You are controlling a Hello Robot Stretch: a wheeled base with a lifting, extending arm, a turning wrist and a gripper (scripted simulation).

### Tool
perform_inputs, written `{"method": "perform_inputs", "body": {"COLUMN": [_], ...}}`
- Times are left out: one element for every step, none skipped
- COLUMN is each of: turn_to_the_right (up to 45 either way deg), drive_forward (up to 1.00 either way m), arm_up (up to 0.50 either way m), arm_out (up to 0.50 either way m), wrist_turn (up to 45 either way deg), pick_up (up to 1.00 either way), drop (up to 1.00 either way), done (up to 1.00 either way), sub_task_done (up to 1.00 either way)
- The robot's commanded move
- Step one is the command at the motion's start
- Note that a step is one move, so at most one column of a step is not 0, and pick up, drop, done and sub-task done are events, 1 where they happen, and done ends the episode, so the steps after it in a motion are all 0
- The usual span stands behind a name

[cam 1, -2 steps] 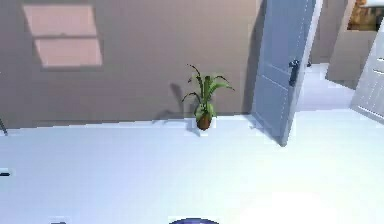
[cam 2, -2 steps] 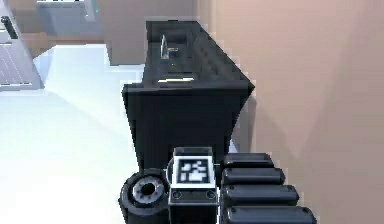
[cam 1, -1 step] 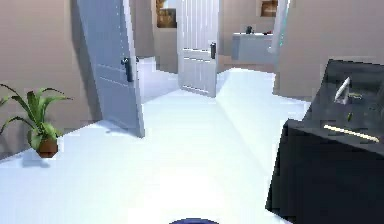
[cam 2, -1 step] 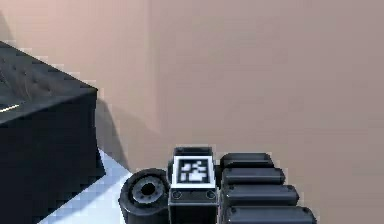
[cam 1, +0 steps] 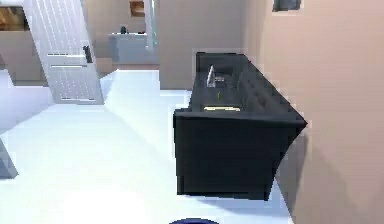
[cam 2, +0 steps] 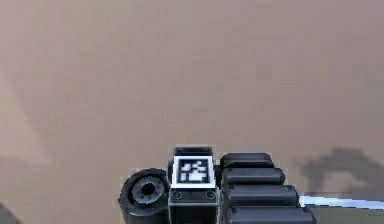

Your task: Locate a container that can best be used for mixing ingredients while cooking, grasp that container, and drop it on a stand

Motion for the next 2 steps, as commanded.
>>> {"method": "perform_inputs", "body": {"turn_to_the_right": [-45.0, -45.0], "drive_forward": [0.00, 0.00], "arm_up": [0.00, 0.00], "arm_out": [0.00, 0.00], "wrist_turn": [0.0, 0.0], "pick_up": [0.00, 0.00], "drop": [0.00, 0.00], "done": [0.00, 0.00], "sub_task_done": [0.00, 0.00]}}
